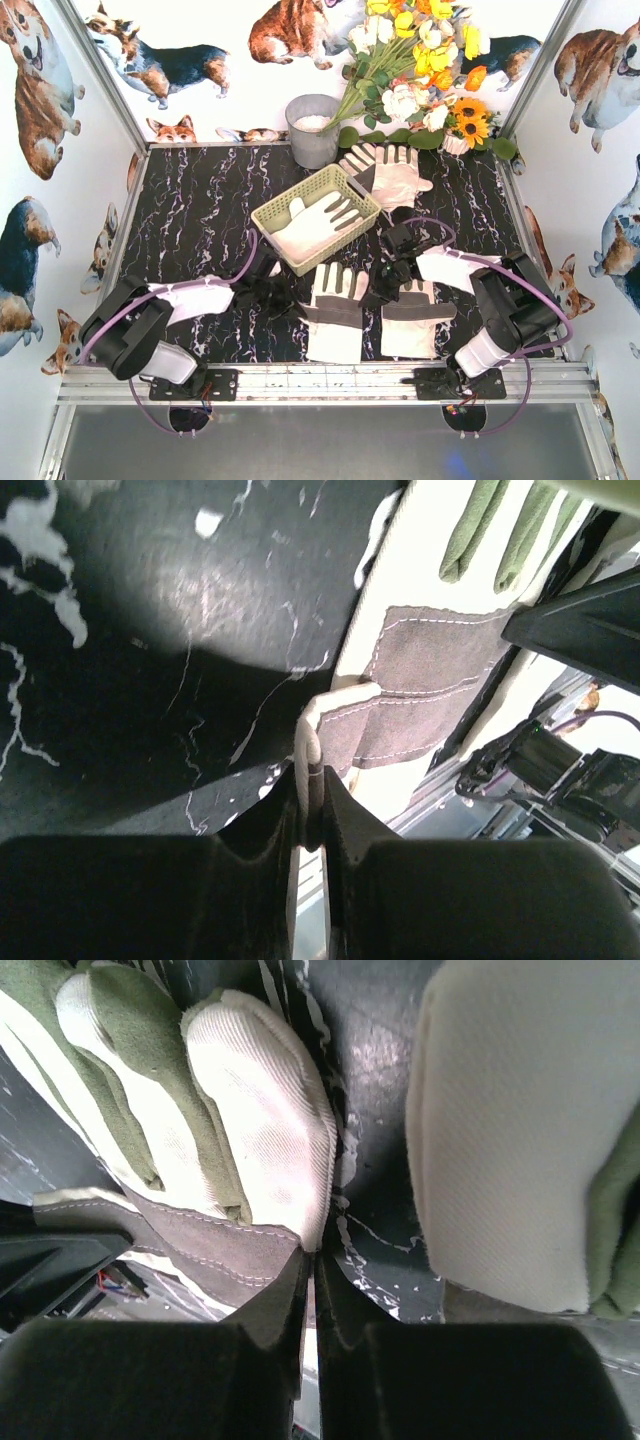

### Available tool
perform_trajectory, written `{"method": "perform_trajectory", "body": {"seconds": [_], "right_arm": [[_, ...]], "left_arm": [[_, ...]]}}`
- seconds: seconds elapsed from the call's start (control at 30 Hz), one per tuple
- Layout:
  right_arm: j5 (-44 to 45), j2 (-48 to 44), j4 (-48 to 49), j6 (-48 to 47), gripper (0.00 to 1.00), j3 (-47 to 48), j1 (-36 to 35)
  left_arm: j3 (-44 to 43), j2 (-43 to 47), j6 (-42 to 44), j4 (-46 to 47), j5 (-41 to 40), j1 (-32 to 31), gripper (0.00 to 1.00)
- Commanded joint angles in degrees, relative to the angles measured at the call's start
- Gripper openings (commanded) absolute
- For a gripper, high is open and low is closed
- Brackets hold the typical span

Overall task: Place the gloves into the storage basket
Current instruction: Move the glove to the center of the board.

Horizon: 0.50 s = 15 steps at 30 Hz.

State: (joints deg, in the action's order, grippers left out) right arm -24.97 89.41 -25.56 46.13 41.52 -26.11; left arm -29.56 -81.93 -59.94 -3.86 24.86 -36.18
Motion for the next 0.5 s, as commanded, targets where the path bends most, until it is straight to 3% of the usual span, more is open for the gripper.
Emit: {"method": "perform_trajectory", "body": {"seconds": [0.0,0.13,0.2,0.3,0.47], "right_arm": [[4.4,0.97,-0.13,-1.84,0.0,3.15,0.74],[3.55,3.22,-0.04,-2.86,0.0,5.25,0.8],[3.42,3.71,-0.53,-3.43,0.0,6.07,0.8],[3.53,2.42,-2.11,-4.62,0.03,6.79,0.96],[3.41,-5.61,-7.72,-7.1,0.33,7.09,2.51]], "left_arm": [[-3.79,-1.67,2.88,-2.27,-3.1,0.22,0.03],[-4.62,-1.68,2.76,-2.73,-4.91,1.12,0.03],[-4.86,-1.49,2.9,-2.99,-5.13,1.31,0.08],[-5.13,-0.33,3.14,-4.18,-5.32,1.29,0.24],[-6.5,6.48,3.82,-10.84,-9.63,1.34,0.64]]}}
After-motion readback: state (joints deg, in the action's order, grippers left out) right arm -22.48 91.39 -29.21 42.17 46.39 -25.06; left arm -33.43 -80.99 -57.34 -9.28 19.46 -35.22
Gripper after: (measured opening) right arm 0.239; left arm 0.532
